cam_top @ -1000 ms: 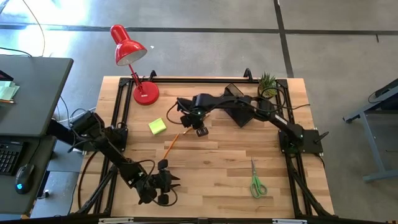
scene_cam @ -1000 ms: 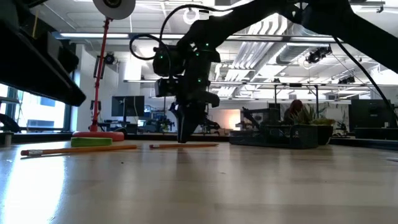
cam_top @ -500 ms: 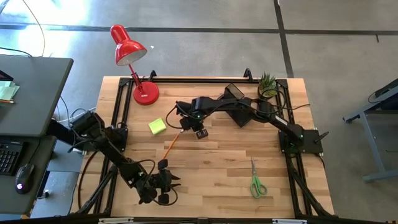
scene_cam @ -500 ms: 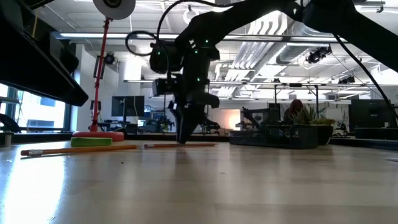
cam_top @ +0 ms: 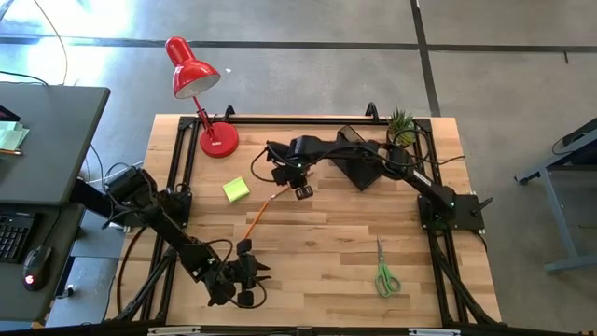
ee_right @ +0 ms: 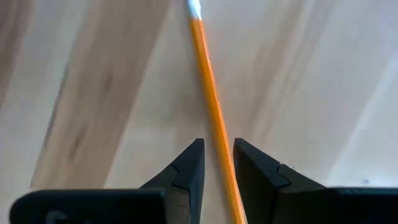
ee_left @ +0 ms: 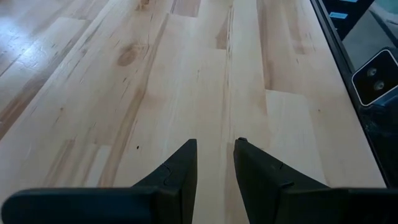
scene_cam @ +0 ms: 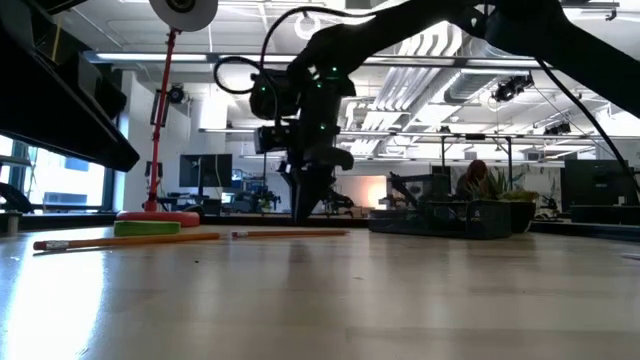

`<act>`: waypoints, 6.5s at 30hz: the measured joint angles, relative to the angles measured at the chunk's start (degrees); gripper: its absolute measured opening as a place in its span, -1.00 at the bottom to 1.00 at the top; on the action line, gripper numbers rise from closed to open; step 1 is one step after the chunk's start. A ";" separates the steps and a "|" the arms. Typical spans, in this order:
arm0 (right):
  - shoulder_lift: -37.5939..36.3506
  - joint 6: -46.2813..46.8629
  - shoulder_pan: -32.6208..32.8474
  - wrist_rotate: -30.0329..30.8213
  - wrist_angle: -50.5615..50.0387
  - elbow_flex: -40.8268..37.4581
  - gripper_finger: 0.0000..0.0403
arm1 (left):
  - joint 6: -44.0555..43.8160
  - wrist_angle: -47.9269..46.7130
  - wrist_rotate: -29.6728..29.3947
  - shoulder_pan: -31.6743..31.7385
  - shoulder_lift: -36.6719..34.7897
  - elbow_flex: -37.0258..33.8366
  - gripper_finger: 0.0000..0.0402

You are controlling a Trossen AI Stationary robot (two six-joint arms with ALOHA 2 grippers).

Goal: Pick and place office supplies into organizer
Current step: Put the right yellow pencil into the black desk organizer, then put the bottom yellow pencil into the black desk organizer

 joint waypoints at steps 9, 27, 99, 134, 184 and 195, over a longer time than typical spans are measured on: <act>0.67 0.23 -2.22 0.34 -1.26 0.02 -0.61 | 0.00 0.02 0.05 0.00 0.00 0.00 -0.54; 2.67 2.30 0.53 5.77 -1.74 0.17 -0.74 | -0.04 0.00 0.55 -0.02 0.00 0.00 -0.54; -61.40 32.29 29.65 18.16 56.93 -79.87 -1.00 | -29.85 -45.54 16.41 13.54 -7.69 4.12 -0.54; -61.05 35.35 30.36 16.82 64.43 -85.24 -1.00 | -33.09 -55.52 27.04 17.66 -7.63 7.57 -0.54; -61.05 34.79 30.36 16.74 64.71 -85.24 -1.00 | -26.98 -54.00 27.67 17.66 -5.14 4.24 -0.87; -61.05 34.79 30.35 16.92 65.06 -85.24 -1.00 | -16.68 -52.84 24.56 17.64 -5.35 7.50 -0.94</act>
